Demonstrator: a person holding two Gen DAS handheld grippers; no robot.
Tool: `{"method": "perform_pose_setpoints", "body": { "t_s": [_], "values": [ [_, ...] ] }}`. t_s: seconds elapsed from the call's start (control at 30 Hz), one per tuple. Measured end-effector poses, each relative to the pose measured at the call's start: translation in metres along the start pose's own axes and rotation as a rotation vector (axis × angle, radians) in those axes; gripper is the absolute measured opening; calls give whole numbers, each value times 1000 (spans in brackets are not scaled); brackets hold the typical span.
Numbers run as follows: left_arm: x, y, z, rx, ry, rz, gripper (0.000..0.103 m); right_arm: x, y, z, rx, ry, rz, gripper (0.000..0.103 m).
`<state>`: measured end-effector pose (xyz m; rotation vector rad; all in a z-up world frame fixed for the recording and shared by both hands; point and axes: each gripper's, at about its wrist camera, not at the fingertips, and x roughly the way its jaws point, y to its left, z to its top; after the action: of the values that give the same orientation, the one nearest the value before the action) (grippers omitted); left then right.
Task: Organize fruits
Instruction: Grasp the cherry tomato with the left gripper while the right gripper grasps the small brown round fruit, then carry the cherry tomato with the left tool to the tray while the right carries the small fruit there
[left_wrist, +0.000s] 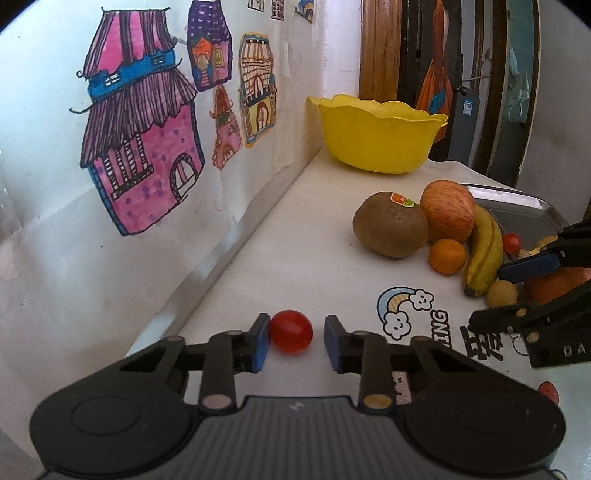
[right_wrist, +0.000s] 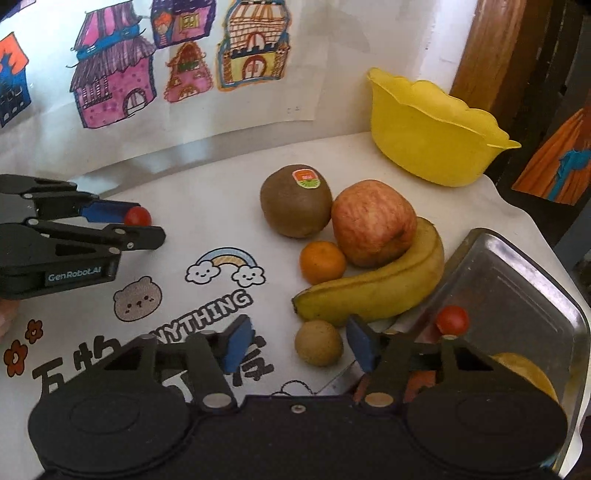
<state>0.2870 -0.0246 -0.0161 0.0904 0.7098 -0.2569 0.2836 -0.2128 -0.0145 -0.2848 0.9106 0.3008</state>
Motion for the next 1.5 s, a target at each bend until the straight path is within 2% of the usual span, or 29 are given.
{"method": "perform_pose_setpoints", "body": {
  "t_s": [0.07, 0.2, 0.43, 0.63, 0.8, 1.07, 1.2, 1.5],
  "values": [
    [-1, -1, 0, 4, 1, -7, 30, 1, -2, -1, 18, 15, 17, 40],
    [-1, -5, 0, 17, 0, -27, 25, -1, 3, -4, 7, 6, 11, 39],
    [0, -7, 1, 21, -1, -40, 25, -8, 9, -11, 28, -34, 27, 31],
    [2, -12, 1, 53, -8, -49, 25, -16, 12, -21, 46, -69, 22, 32],
    [1, -19, -1, 96, -18, -81, 25, -23, 10, -37, 108, -91, 32, 37],
    [-9, -38, -8, 159, -16, -140, 25, -26, 9, -51, 175, -118, 51, 37],
    [-13, -47, -11, 162, -12, -147, 25, -26, 13, -51, 172, -127, 17, 28],
    [-26, -64, -19, 167, 4, -179, 25, -38, 13, -65, 214, -145, 55, 28]
  ]
}}
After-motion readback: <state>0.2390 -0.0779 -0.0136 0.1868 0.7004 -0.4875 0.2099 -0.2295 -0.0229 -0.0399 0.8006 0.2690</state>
